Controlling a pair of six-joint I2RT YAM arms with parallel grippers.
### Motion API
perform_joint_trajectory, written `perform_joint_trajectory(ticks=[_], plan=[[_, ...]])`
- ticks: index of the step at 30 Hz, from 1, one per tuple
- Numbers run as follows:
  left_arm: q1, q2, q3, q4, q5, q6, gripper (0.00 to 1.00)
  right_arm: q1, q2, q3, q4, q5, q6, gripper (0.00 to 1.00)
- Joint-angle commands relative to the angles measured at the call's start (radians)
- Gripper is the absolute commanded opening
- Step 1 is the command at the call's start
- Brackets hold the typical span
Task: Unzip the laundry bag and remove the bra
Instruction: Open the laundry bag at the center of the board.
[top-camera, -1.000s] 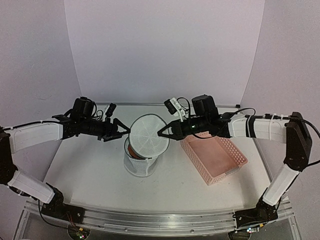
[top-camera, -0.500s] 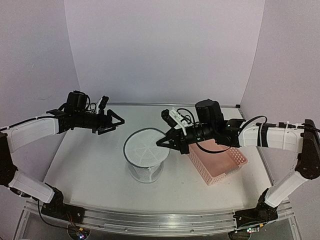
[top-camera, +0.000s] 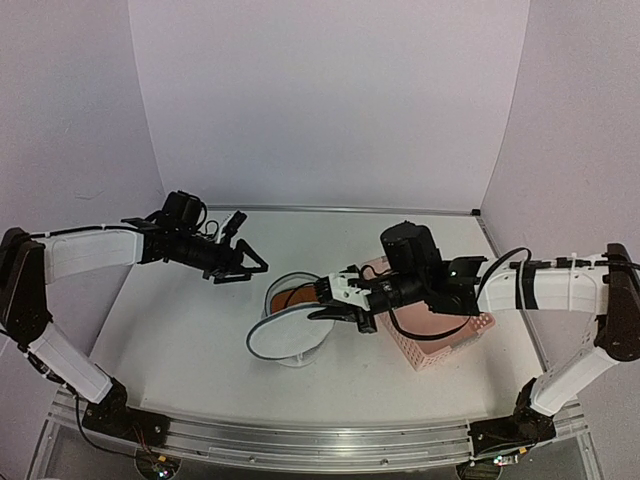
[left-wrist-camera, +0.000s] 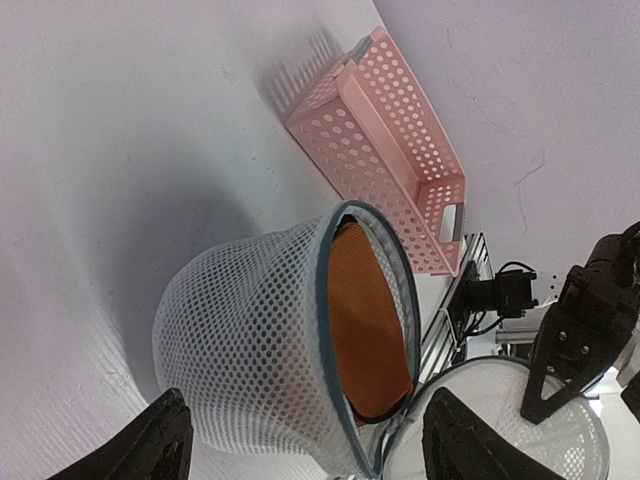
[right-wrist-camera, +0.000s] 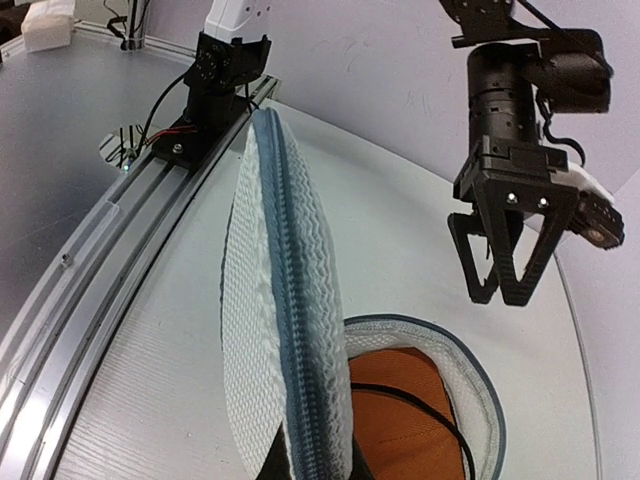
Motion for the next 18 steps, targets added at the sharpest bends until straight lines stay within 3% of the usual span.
perform_joint_trajectory(ticks=[1,13,18], plan=[[-0.049,0.044,0.109,-0.041,-0.020,0.084,0.80,0.038,-0.023,-0.013,0.040,0.090,-0.146,0.00],[-0.150,0.188,0.342,-0.304,-0.322,0.206,0.80,0.141,-0.064,-0.077,0.080,0.284,-0.307,0.00],[-0.178,0.248,0.411,-0.367,-0.379,0.236,0.80,0.160,-0.084,-0.091,0.084,0.306,-0.316,0.00]])
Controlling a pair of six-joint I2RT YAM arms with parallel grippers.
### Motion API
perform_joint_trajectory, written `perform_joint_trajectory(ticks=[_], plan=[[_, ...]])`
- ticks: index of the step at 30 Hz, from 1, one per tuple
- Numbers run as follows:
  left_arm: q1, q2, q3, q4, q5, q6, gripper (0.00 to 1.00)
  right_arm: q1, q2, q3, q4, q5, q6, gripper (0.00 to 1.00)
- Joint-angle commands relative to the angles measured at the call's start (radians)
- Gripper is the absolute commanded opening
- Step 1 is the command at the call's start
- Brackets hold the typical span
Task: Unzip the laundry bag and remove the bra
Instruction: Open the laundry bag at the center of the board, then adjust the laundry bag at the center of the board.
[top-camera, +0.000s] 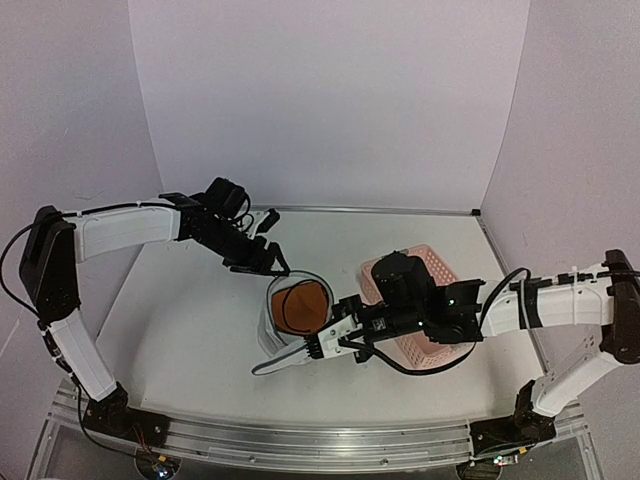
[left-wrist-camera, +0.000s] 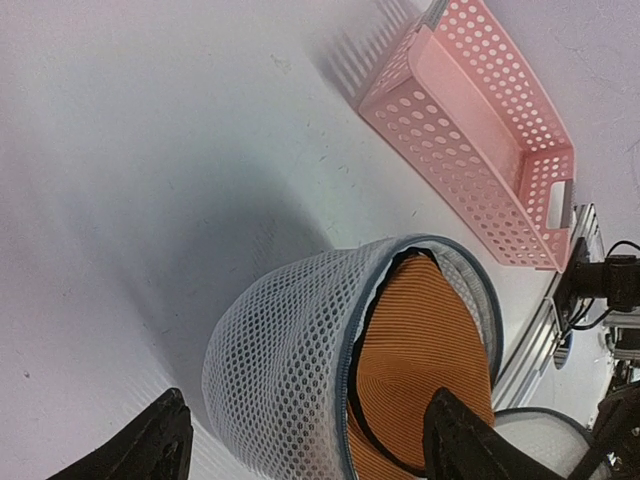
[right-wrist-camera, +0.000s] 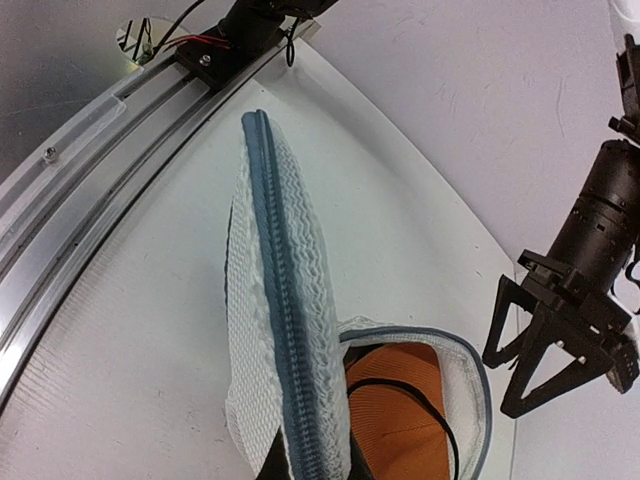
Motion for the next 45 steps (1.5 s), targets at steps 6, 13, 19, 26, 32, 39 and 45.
perform_joint_trajectory(ticks=[6,13,19,26,32,39,45], plan=[[-0.049,0.092,0.134,-0.123,-0.117,0.066,0.75,0.030,-0.063,-0.011,0.067,0.072,-0.031,0.00],[-0.082,0.161,0.206,-0.174,-0.155,0.078,0.46,0.042,-0.065,-0.029,0.073,0.101,-0.028,0.00],[-0.084,0.163,0.214,-0.187,-0.156,0.090,0.00,0.056,-0.078,-0.050,0.097,0.131,-0.018,0.00],[-0.082,0.146,0.211,-0.193,-0.255,0.062,0.00,0.073,-0.114,-0.088,0.099,0.165,0.016,0.15],[-0.073,0.149,0.205,-0.188,-0.313,0.003,0.00,0.076,-0.166,-0.154,0.099,0.194,0.090,0.28],[-0.020,0.123,0.175,-0.133,-0.350,-0.069,0.00,0.076,-0.263,-0.243,0.099,0.278,0.210,0.34],[0.035,0.076,0.106,-0.045,-0.348,-0.160,0.00,0.077,-0.313,-0.283,0.094,0.399,0.359,0.36]])
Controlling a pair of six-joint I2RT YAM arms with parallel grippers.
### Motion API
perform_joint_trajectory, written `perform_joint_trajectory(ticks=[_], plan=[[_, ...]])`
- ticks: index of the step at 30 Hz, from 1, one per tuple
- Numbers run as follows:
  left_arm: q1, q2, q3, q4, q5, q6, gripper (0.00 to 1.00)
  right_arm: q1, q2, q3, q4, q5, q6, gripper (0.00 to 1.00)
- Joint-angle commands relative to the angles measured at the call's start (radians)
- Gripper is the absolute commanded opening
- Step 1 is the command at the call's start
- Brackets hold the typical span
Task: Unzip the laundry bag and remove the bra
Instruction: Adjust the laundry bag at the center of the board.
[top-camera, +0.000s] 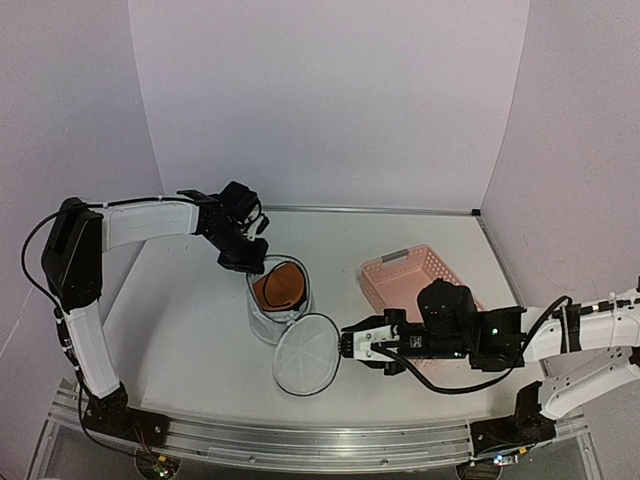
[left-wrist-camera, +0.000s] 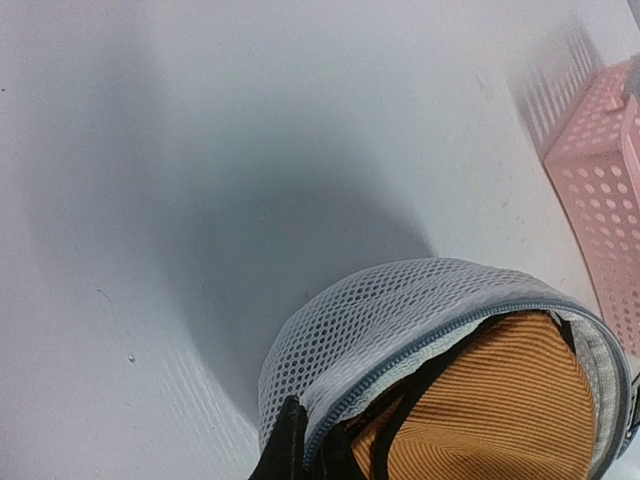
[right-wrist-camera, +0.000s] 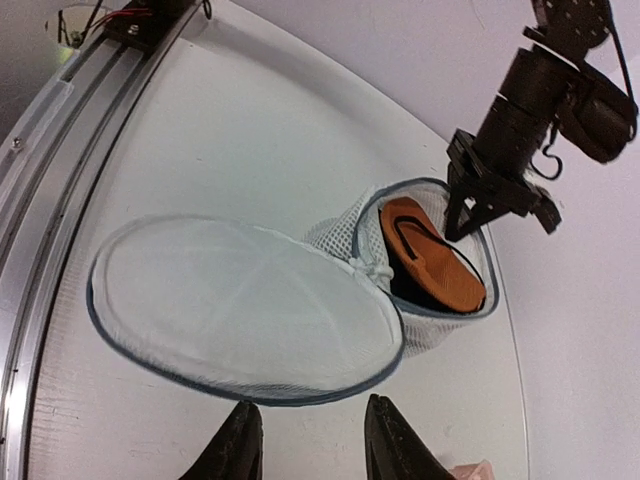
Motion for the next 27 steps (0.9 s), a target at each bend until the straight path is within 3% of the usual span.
perform_joint_trajectory(ticks=[1,9,15,19,22,27], plan=[[0.046,-0.094,-0.052,0.110,-0.022,-0.097,0.00,0.004,-0.047,-0.018,0.032,0.121,0.158,0.36],[0.097,-0.178,-0.215,0.226,-0.012,-0.222,0.00,0.000,-0.095,-0.018,0.018,0.257,0.373,0.46],[0.097,-0.231,-0.277,0.252,0.019,-0.250,0.00,-0.051,0.000,0.158,-0.102,0.350,0.646,0.56],[0.095,-0.264,-0.296,0.255,0.047,-0.245,0.00,-0.057,0.147,0.380,-0.301,0.250,0.721,0.59],[0.090,-0.277,-0.302,0.255,0.058,-0.242,0.00,-0.062,0.236,0.498,-0.357,0.208,0.744,0.64],[0.064,-0.287,-0.315,0.259,0.046,-0.251,0.00,-0.095,0.342,0.663,-0.401,0.104,0.887,0.64]])
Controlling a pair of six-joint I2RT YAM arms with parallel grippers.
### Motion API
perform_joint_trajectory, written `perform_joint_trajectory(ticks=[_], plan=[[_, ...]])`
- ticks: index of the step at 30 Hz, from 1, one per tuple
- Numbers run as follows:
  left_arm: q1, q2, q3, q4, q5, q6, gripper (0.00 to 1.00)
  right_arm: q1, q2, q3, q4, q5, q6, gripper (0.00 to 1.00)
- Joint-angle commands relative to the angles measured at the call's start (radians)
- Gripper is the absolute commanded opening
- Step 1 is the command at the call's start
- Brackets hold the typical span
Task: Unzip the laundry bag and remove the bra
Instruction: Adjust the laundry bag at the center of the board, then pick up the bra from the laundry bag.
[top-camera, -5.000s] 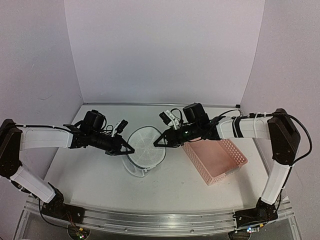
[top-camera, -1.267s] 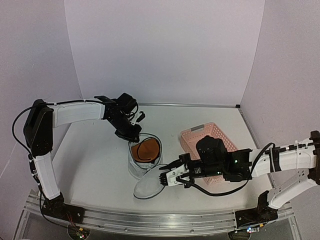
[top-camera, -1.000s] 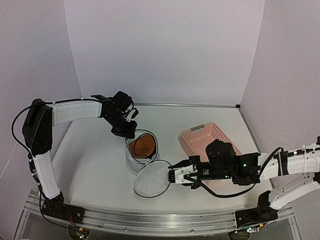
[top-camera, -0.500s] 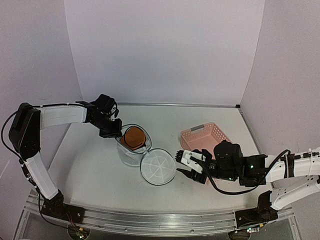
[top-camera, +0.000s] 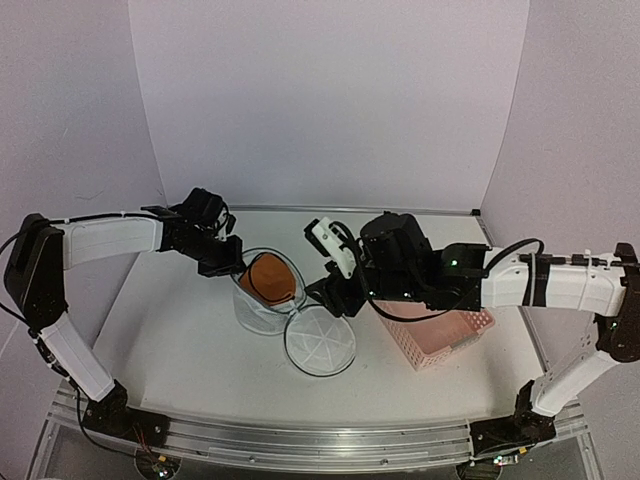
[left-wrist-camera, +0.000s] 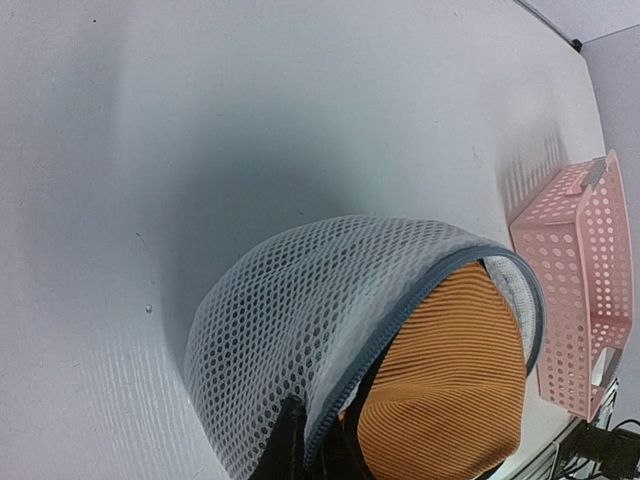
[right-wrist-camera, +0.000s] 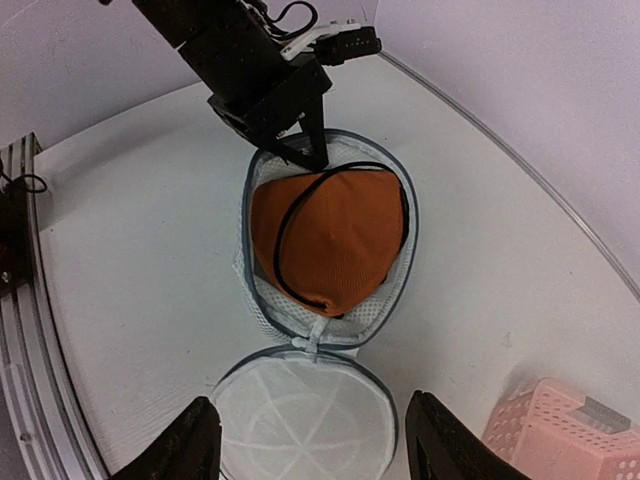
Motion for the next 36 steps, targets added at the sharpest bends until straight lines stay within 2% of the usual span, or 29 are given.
perform_joint_trajectory(ticks=[1,6,10,24,36], plan=[[-0.024,-0.054,-0.022,0.039,0.000,-0.011,0.00,-0.034,0.078,0.152,-0.082,-0.124,0.196,0.63],[-0.028,-0.071,-0.056,0.056,-0.015,-0.018,0.00,-0.073,0.199,0.256,-0.106,-0.276,0.376,0.62],[-0.030,-0.081,-0.079,0.072,-0.012,-0.022,0.00,-0.101,0.276,0.298,-0.103,-0.364,0.484,0.54],[-0.031,-0.092,-0.109,0.090,0.000,-0.015,0.00,-0.156,0.419,0.292,0.019,-0.377,0.739,0.53],[-0.031,-0.094,-0.115,0.093,0.008,-0.008,0.00,-0.175,0.523,0.323,0.096,-0.434,0.822,0.53]])
